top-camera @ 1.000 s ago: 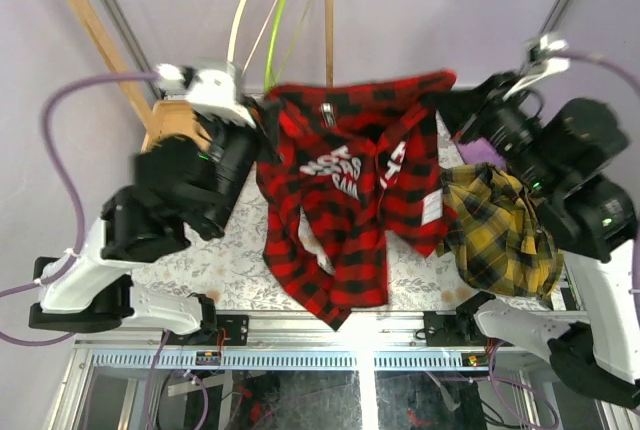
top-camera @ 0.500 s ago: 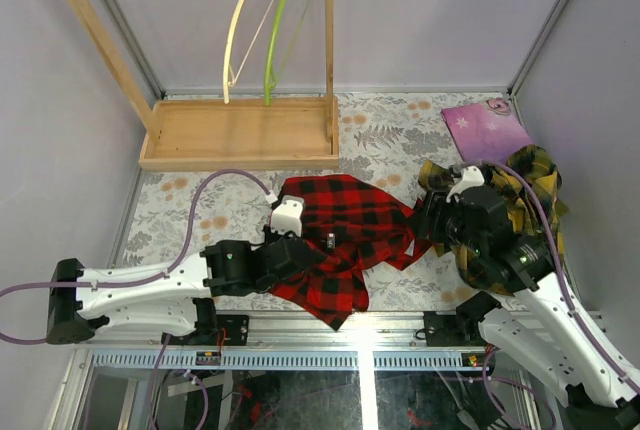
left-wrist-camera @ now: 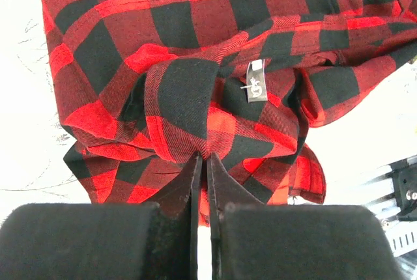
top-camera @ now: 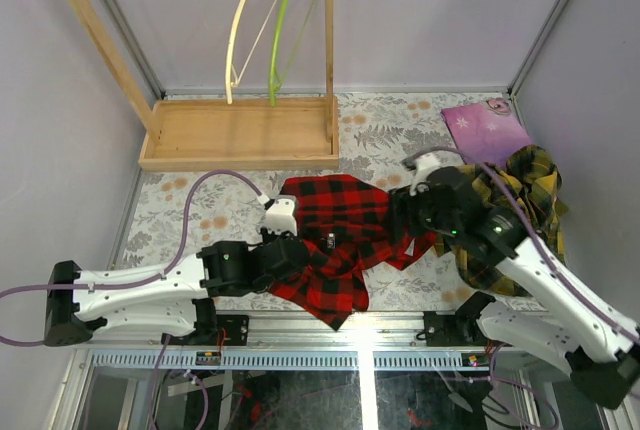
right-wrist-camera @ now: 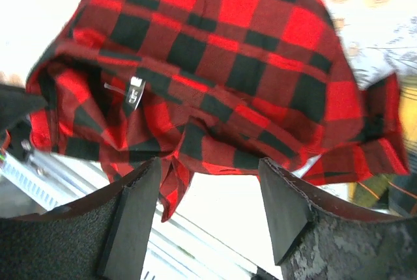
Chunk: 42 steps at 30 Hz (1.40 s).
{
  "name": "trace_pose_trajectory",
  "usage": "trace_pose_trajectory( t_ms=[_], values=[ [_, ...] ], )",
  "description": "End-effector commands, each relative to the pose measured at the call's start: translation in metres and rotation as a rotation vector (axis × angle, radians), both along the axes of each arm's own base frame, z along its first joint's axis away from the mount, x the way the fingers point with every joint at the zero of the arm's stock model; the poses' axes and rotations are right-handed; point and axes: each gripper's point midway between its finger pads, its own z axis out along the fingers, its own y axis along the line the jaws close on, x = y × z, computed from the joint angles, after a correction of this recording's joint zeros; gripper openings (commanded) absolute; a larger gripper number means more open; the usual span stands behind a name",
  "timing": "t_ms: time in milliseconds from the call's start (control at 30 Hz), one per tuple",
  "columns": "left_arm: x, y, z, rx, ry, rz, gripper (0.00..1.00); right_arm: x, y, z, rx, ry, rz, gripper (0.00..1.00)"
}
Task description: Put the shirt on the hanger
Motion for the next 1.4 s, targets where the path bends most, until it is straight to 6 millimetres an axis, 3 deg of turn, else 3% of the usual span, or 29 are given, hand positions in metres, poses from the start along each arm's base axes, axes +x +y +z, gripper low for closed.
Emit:
trace_pose_trajectory(
  t_ms=[0, 233, 367, 500, 633, 767, 900, 1000, 1033, 1200, 1267, 1367],
  values=[
    [0.014, 0.005, 0.008, -0.063, -0.006, 0.111, 0.0, 0.001, 0.039, -0.014, -0.09, -0.059, 0.187, 0.68],
    [0.015, 0.021, 0.001, -0.092, 0.027, 0.151, 0.0, 0.016, 0.075, -0.055, -0.163, -0.065, 0.4, 0.7],
    [0.012, 0.03, -0.003, -0.093, 0.04, 0.166, 0.0, 0.023, 0.086, -0.085, -0.24, -0.003, 0.487, 0.72],
    [0.008, 0.043, -0.009, -0.08, 0.051, 0.195, 0.0, 0.03, 0.092, -0.1, -0.248, 0.047, 0.555, 0.7],
    [0.006, 0.057, -0.014, -0.077, 0.062, 0.25, 0.0, 0.029, 0.089, -0.109, -0.238, 0.101, 0.59, 0.67],
    [0.003, 0.062, -0.02, -0.097, 0.076, 0.267, 0.0, 0.033, 0.073, -0.12, -0.271, 0.115, 0.544, 0.65],
    [0.0, 0.061, -0.025, -0.098, 0.092, 0.258, 0.0, 0.048, 0.059, -0.115, -0.309, 0.074, 0.469, 0.75],
    [0.0, 0.056, -0.029, -0.083, 0.102, 0.242, 0.0, 0.054, 0.063, -0.109, -0.297, 0.065, 0.467, 0.77],
    [0.0, 0.054, -0.03, -0.071, 0.105, 0.234, 0.05, 0.053, 0.066, -0.11, -0.292, 0.077, 0.482, 0.77],
    [0.003, 0.046, -0.02, -0.04, 0.096, 0.199, 0.55, 0.037, 0.071, -0.132, -0.284, 0.188, 0.574, 0.75],
    [0.005, 0.046, -0.019, -0.017, 0.095, 0.198, 0.63, 0.034, 0.071, -0.136, -0.278, 0.204, 0.576, 0.72],
    [0.007, 0.048, -0.022, 0.037, 0.106, 0.201, 0.65, 0.032, 0.07, -0.133, -0.265, 0.196, 0.557, 0.67]
  ],
)
